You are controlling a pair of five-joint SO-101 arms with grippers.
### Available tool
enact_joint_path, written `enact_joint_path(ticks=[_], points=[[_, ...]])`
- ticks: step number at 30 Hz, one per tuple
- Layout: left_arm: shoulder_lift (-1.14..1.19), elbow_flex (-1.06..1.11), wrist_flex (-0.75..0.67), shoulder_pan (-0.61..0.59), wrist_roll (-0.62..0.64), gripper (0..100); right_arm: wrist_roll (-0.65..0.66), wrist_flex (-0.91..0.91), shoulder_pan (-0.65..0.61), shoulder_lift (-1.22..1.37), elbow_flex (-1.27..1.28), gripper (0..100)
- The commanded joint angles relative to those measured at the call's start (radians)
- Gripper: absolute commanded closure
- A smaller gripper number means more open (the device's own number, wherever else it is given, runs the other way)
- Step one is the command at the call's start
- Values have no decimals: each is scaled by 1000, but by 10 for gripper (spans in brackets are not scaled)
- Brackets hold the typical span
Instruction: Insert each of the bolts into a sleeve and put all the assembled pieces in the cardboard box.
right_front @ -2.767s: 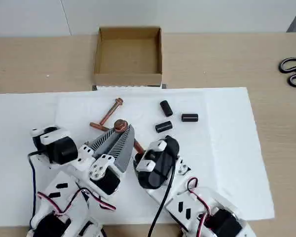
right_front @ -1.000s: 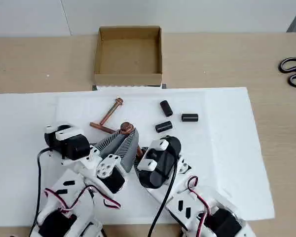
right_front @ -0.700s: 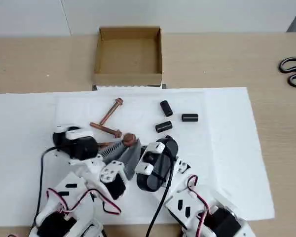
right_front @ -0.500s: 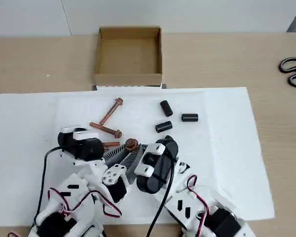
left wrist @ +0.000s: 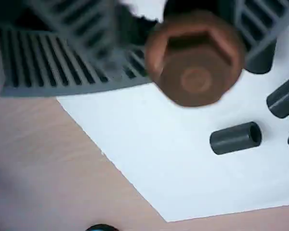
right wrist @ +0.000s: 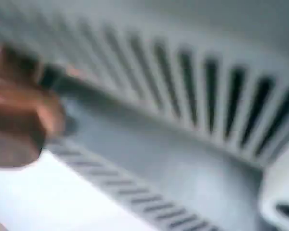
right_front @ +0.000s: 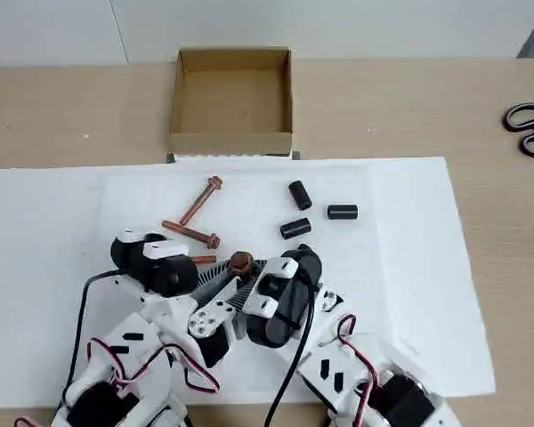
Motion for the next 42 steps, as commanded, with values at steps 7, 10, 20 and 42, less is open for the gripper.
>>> enact_joint_path(ticks=[7,10,20,42], points=[[-2,-18,44,-64,-86,786,9,-33,-4,-4,-49,995],[-2,-36,38,-129,-155,786,9,-33,-4,-4,-38,995],[-2,-153,87,-141,-158,789,8,-41,-2,-4,-3,995],[-6,87,18,-605,-265,993,-321,-51,378,191,-100,995]])
